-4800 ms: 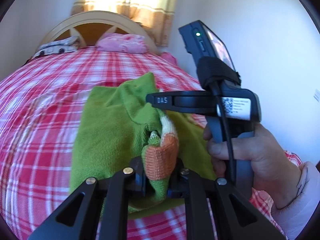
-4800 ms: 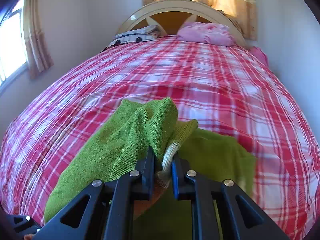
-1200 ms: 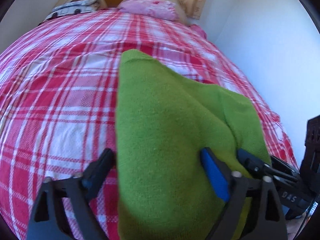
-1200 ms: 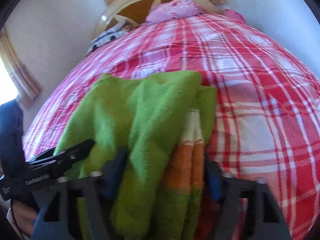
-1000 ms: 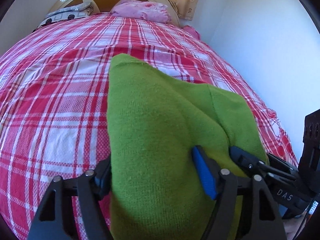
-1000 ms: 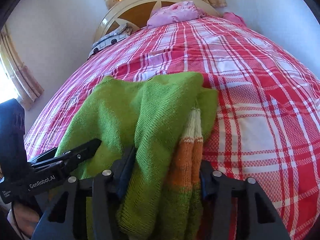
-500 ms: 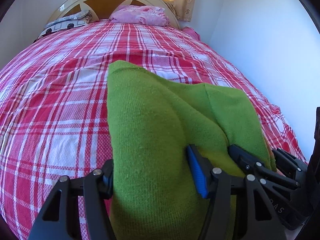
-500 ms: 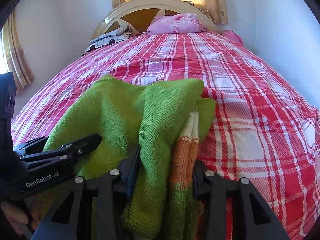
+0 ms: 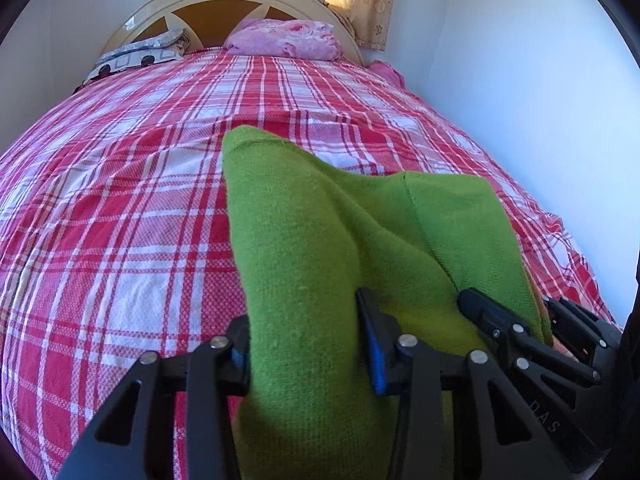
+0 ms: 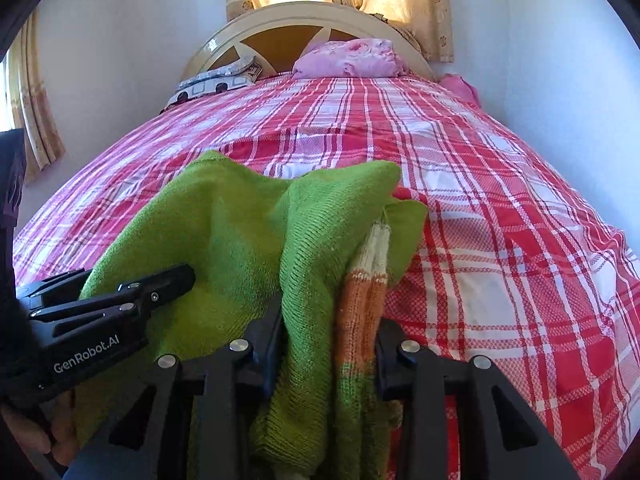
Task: Fold small clothes
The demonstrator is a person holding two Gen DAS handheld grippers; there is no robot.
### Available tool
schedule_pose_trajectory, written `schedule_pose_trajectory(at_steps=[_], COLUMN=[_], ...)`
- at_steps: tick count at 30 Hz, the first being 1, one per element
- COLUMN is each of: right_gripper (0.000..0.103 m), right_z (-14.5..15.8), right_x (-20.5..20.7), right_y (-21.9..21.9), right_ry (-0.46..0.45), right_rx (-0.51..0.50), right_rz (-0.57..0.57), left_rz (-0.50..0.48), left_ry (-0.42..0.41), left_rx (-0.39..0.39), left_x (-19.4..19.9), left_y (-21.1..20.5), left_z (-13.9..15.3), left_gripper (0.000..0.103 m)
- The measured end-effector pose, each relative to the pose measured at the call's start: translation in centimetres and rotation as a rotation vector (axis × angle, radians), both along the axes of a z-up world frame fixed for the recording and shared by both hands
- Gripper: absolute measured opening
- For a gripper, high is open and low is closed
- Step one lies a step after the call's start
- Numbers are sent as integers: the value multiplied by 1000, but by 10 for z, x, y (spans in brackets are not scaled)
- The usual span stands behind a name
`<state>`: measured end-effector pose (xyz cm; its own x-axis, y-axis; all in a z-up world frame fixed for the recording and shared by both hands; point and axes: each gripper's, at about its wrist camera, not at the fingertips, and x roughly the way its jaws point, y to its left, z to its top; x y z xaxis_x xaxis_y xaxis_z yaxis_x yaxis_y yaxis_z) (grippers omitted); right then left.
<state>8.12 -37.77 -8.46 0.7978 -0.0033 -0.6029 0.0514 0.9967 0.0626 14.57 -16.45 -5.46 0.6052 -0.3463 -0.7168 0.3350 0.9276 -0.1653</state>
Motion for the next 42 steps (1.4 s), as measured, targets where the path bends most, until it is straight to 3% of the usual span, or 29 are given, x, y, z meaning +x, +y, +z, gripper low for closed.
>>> schedule_pose_trajectory(at_steps=[13, 27, 42], right_gripper=[33, 28, 27], right_z=[26, 54, 68], right_x=[-40, -87, -113], right_y=[16, 90, 156], right_ry=[-67, -90, -115], right_rx=[98, 9, -11], right_rz=[-20, -12, 86], left_rz=[-2, 70, 155], left_ry=[-38, -63, -100], left_rx=[-7, -22, -39], left_x=[-32, -77, -111], left_y=[22, 84, 148], left_z=[29, 44, 57], left_gripper=[35, 35, 35])
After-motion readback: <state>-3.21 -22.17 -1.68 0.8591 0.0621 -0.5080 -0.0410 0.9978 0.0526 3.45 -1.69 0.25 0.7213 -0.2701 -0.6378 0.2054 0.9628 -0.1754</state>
